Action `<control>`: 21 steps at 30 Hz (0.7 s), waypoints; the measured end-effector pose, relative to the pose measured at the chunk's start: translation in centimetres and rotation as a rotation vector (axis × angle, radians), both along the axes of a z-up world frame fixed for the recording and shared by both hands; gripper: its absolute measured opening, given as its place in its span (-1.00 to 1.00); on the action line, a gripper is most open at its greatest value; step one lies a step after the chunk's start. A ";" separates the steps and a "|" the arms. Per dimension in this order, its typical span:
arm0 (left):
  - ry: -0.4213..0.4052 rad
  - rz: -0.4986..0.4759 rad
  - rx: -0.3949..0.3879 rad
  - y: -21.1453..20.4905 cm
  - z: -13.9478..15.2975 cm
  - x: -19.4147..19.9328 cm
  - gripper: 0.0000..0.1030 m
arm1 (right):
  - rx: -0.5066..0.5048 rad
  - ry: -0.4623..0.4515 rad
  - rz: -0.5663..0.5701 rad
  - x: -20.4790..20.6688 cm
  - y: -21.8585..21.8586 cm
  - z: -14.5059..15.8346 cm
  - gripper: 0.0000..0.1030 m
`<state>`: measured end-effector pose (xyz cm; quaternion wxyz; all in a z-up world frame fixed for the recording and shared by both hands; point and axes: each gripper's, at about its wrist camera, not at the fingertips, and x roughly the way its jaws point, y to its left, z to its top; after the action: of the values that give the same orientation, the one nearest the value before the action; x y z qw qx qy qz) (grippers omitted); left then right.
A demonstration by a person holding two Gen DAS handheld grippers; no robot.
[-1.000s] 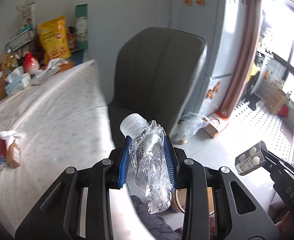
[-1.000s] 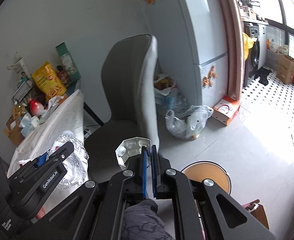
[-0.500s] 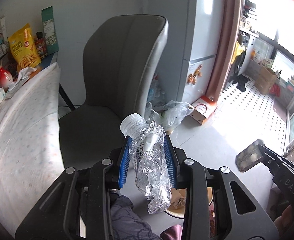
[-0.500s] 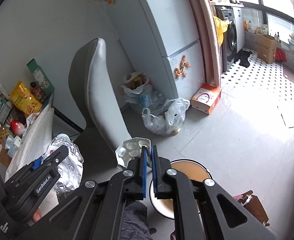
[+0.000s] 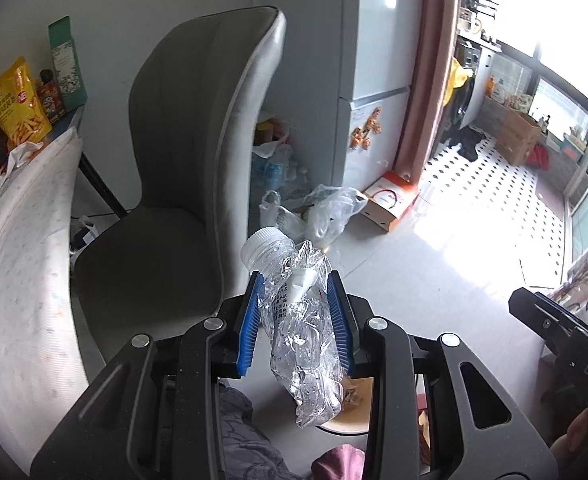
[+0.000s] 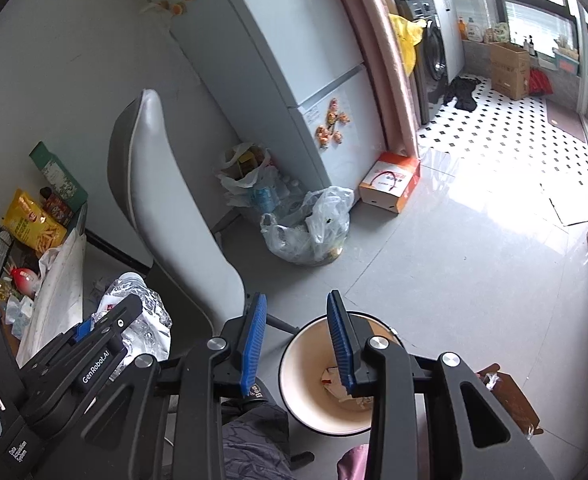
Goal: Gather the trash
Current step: 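Carry both items over the cream bucket and open both tools to drop them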
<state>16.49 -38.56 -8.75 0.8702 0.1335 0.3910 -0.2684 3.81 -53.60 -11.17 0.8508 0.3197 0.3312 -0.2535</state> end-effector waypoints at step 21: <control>0.078 -0.135 -0.048 -3.8 -0.1 -3.5 0.52 | -0.025 -0.018 -0.131 -5.7 -3.7 0.8 -0.27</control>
<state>13.00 -42.33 -8.82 0.8373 0.1281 0.4080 -0.3407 -1.89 -57.31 -10.34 0.8394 0.3321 0.2987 -0.3098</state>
